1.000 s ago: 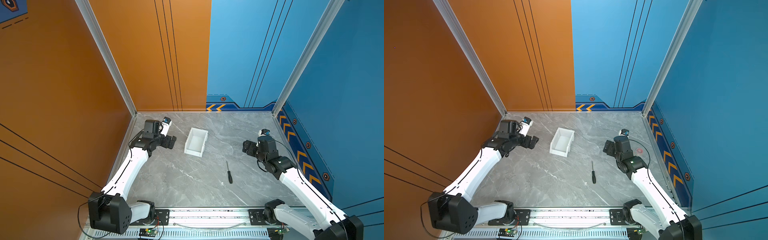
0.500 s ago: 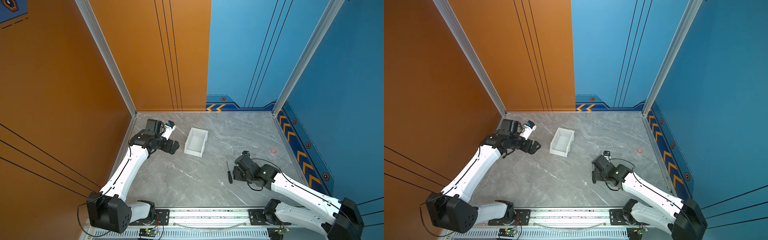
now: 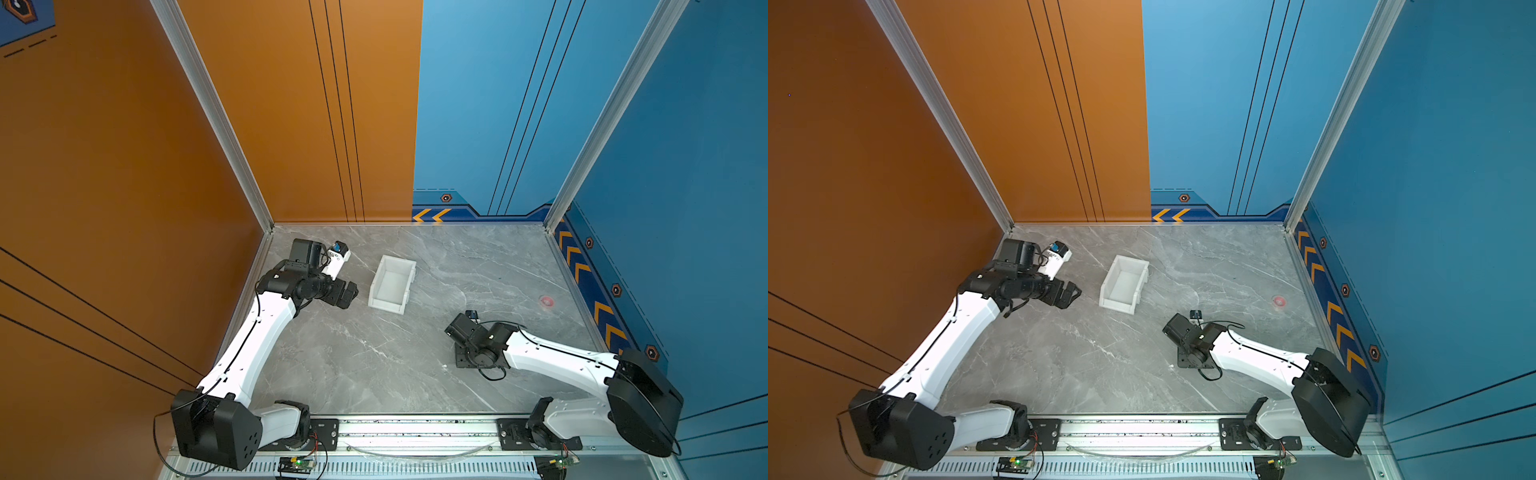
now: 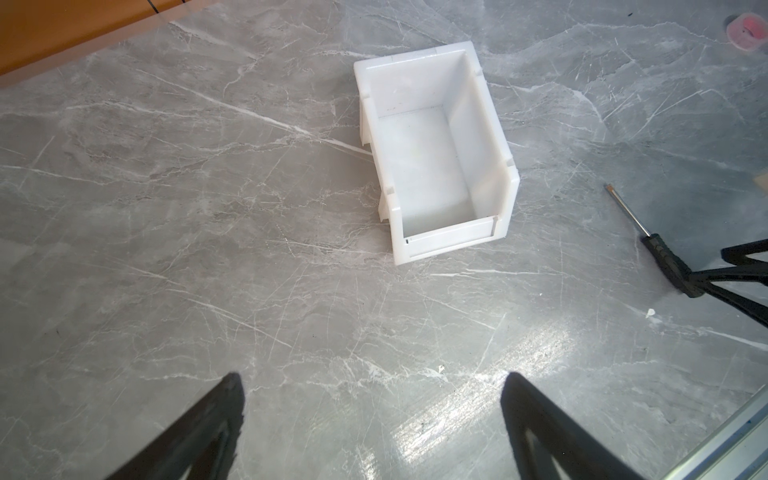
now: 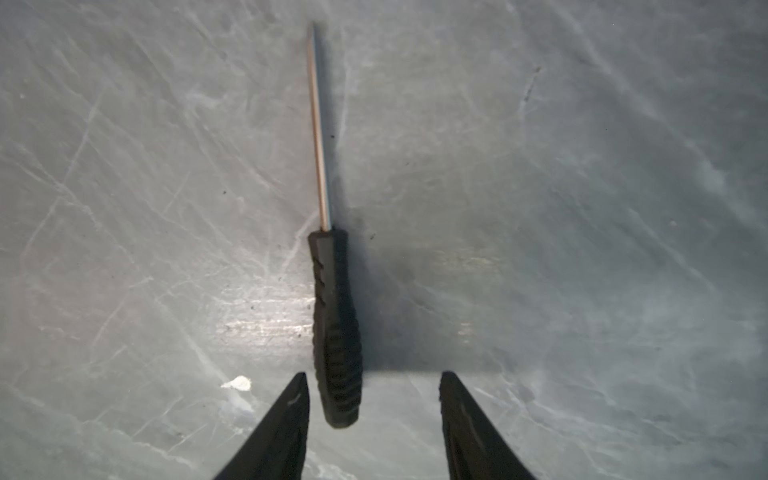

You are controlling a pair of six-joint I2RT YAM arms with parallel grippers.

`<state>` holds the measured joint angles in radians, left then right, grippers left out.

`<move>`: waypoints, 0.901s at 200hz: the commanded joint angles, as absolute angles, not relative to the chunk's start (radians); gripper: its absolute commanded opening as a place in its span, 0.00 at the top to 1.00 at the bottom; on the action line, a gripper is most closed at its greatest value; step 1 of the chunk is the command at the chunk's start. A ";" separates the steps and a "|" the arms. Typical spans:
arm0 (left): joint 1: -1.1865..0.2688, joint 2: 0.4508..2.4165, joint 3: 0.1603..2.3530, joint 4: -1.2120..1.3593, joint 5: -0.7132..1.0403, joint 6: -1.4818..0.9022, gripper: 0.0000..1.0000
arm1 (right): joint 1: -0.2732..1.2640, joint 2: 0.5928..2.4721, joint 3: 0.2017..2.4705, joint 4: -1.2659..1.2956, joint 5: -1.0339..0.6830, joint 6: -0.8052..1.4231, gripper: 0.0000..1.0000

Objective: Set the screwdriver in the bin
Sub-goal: 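Lower the right gripper over the black-handled screwdriver while the left arm lifts slightly, then close the right gripper on the screwdriver handle and lift it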

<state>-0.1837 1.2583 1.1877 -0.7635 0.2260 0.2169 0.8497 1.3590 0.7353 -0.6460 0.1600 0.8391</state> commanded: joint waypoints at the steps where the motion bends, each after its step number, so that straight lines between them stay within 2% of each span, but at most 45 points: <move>1: -0.180 1.236 1.180 -0.792 0.238 0.207 0.02 | 0.858 1.398 0.772 -0.620 0.156 0.836 0.48; 68: -0.174 1.241 1.181 -0.789 0.249 0.195 0.02 | 0.863 1.469 0.782 -0.606 0.162 0.851 0.57; 180: -0.168 1.231 1.169 -0.790 0.260 0.191 0.02 | 0.857 1.487 0.730 -0.566 0.139 0.884 0.65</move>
